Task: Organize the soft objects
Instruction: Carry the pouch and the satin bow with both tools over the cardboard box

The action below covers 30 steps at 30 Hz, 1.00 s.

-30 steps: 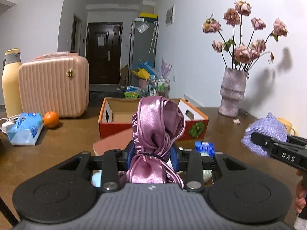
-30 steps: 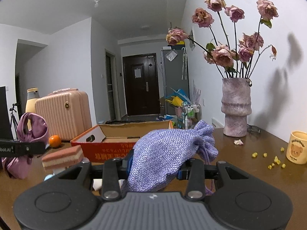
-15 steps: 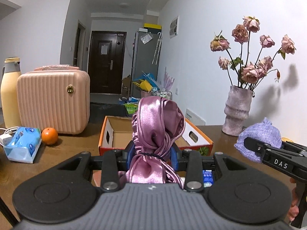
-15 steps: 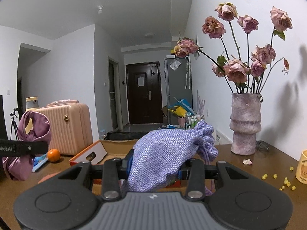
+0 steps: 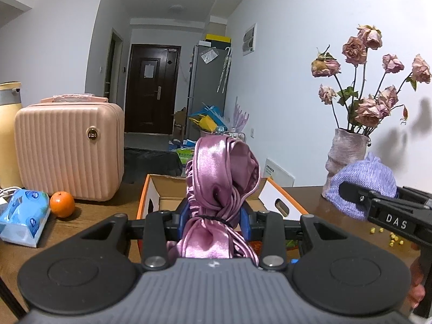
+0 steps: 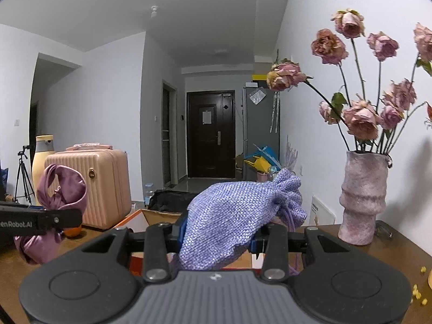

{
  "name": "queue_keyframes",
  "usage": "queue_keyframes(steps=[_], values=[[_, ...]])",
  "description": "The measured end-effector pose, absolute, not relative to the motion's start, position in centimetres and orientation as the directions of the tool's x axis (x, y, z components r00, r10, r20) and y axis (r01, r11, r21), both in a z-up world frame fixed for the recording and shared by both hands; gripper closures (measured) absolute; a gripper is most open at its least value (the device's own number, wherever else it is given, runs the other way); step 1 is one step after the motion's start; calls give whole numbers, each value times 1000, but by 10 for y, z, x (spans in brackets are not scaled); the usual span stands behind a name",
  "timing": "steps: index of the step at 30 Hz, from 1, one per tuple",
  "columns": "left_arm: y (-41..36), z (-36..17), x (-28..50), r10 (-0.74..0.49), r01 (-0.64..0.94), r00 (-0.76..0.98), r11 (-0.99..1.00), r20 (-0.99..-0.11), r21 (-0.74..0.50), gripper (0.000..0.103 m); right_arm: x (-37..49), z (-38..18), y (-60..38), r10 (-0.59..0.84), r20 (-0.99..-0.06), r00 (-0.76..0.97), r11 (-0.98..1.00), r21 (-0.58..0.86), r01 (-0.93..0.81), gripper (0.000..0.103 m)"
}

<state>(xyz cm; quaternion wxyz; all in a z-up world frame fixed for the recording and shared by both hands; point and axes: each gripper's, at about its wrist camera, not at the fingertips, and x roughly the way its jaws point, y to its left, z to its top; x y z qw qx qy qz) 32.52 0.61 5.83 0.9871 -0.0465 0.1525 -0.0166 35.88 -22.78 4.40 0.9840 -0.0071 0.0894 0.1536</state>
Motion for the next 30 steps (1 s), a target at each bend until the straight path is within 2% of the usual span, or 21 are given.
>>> queue_keyframes(steps=[17, 30], values=[[23, 59, 382, -31, 4, 947, 997, -320, -83, 66, 430, 38, -216, 310, -290, 905, 949, 35, -313, 64], [35, 52, 442, -50, 27, 930, 997, -364, -69, 66, 480, 19, -187, 325, -390, 862, 934, -12, -358, 64]])
